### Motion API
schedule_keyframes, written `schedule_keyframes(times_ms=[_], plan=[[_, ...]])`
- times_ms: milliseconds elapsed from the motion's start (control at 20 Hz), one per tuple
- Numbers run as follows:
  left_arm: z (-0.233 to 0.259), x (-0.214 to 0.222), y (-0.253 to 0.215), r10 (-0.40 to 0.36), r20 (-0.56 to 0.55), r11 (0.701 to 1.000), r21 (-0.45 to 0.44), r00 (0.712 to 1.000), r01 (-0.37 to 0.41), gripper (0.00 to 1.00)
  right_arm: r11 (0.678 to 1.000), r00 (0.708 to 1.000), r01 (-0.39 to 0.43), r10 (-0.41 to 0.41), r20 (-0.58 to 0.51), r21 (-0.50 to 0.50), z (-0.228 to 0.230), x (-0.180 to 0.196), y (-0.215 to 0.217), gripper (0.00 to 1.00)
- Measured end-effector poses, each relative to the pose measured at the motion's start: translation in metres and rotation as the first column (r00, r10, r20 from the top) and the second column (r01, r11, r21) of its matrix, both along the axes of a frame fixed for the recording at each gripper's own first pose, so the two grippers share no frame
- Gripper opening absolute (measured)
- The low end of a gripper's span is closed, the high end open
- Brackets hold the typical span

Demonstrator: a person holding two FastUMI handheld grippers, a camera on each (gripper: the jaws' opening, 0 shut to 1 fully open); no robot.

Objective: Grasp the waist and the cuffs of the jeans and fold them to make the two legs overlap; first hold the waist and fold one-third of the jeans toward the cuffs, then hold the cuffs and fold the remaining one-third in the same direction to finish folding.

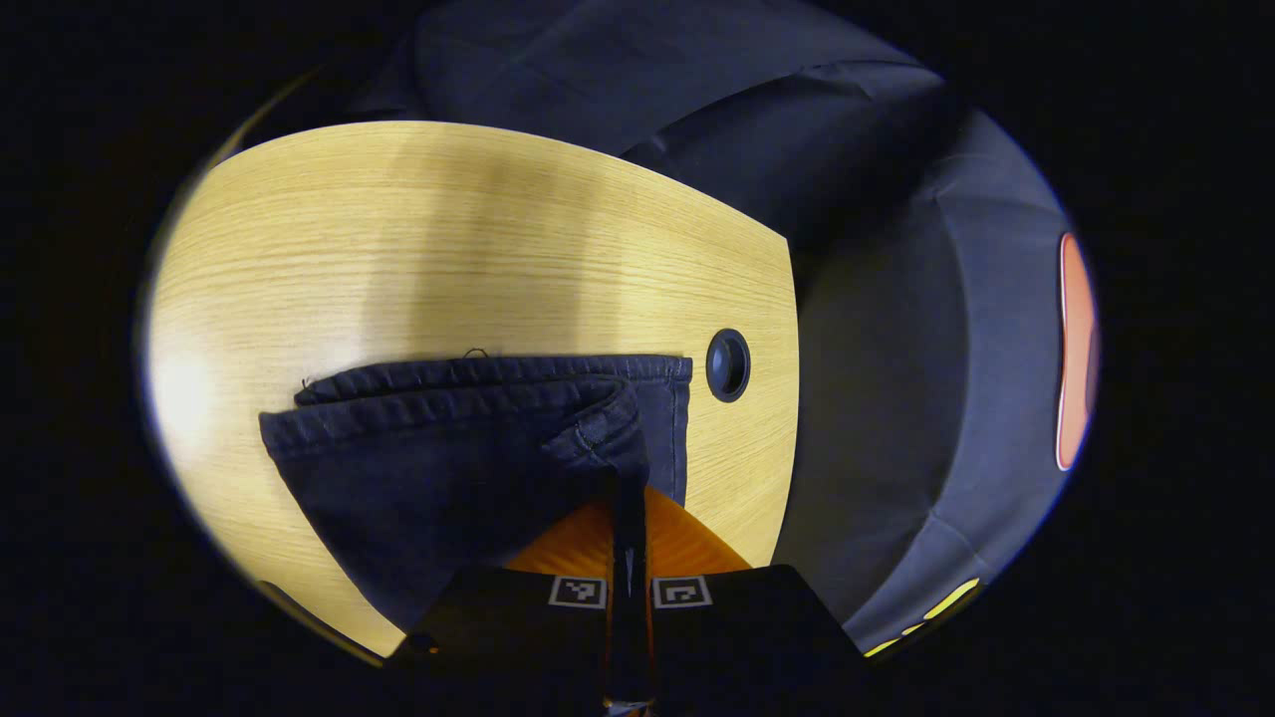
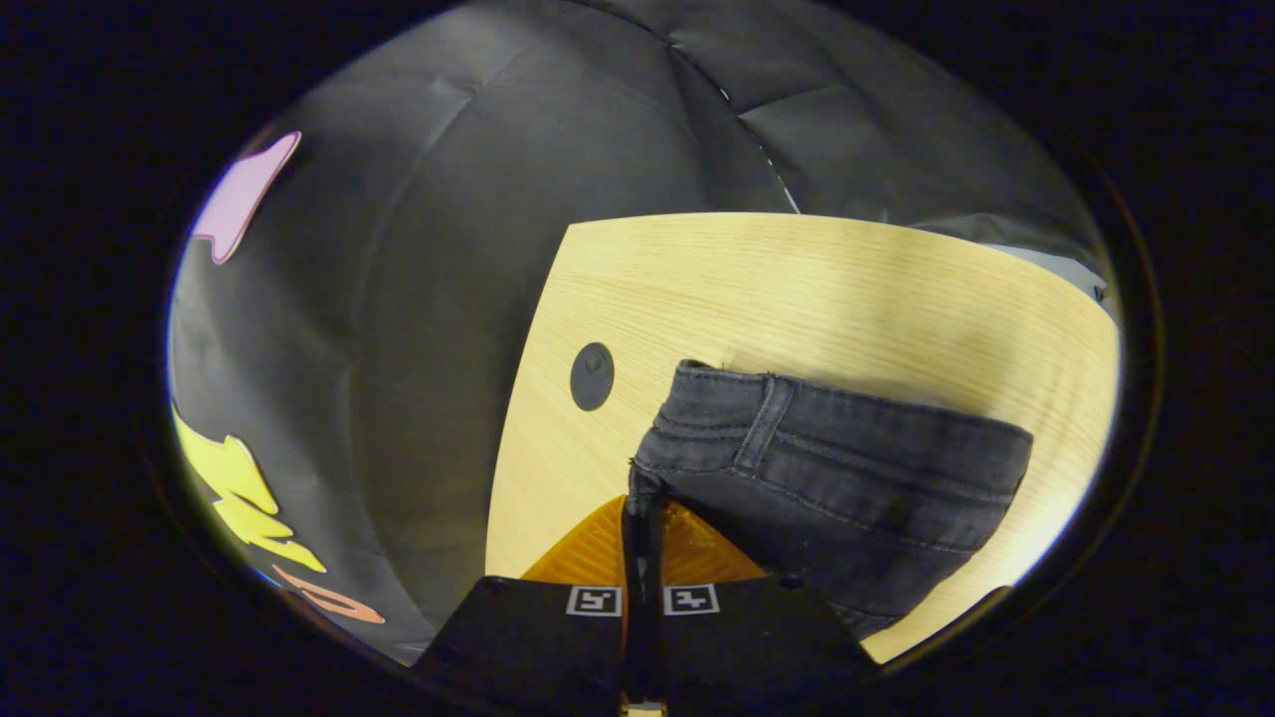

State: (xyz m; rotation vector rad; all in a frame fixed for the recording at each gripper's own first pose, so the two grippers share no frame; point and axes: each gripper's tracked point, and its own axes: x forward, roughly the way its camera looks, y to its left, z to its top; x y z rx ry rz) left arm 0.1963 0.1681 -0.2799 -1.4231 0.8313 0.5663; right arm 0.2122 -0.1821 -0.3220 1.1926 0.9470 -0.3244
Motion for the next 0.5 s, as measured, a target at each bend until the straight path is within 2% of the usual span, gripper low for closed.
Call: schedule_keyframes(times_ms=[50, 100, 150, 250, 300, 350, 450, 500], plan=[[0.004, -0.006, 0.000, -0.031, -0.001, 0.998, 0.055, 1.000, 0.031, 0.04, 1.000, 1.000, -0.011, 0.011, 0.011, -0.001, 0.004, -0.001, 0.003, 0.07], [0.011, -0.006, 0.004, -0.063, 0.024, 0.991, 0.118, 0.998, 0.060, 0.08, 1.000, 0.999, -0.025, 0.025, 0.029, 0.000, 0.008, 0.002, 0.008, 0.28], [0.028, 0.003, 0.001, -0.110, 0.094, 0.984, 0.150, 0.990, 0.095, 0.38, 0.999, 0.999, -0.034, 0.035, 0.039, -0.014, 0.013, 0.002, 0.010, 0.48], [0.052, -0.003, -0.003, -0.192, 0.130, 0.956, 0.250, 0.973, 0.156, 0.99, 0.996, 0.996, -0.066, 0.069, 0.054, -0.057, 0.019, 0.000, 0.013, 0.88], [0.063, -0.006, -0.005, -0.222, 0.146, 0.945, 0.275, 0.964, 0.175, 0.99, 0.994, 0.994, -0.084, 0.089, 0.065, -0.072, 0.026, -0.003, 0.016, 0.88], [0.076, -0.011, -0.008, -0.248, 0.165, 0.936, 0.293, 0.954, 0.193, 0.99, 0.991, 0.991, -0.101, 0.108, 0.078, -0.088, 0.034, -0.007, 0.017, 0.84], [0.107, -0.022, -0.014, -0.315, 0.199, 0.905, 0.359, 0.928, 0.231, 0.99, 0.986, 0.985, -0.120, 0.133, 0.113, -0.115, 0.053, -0.018, 0.020, 0.96], [0.130, -0.027, -0.017, -0.362, 0.229, 0.875, 0.418, 0.904, 0.244, 0.99, 0.984, 0.983, -0.118, 0.135, 0.128, -0.130, 0.061, -0.026, 0.015, 0.88]])
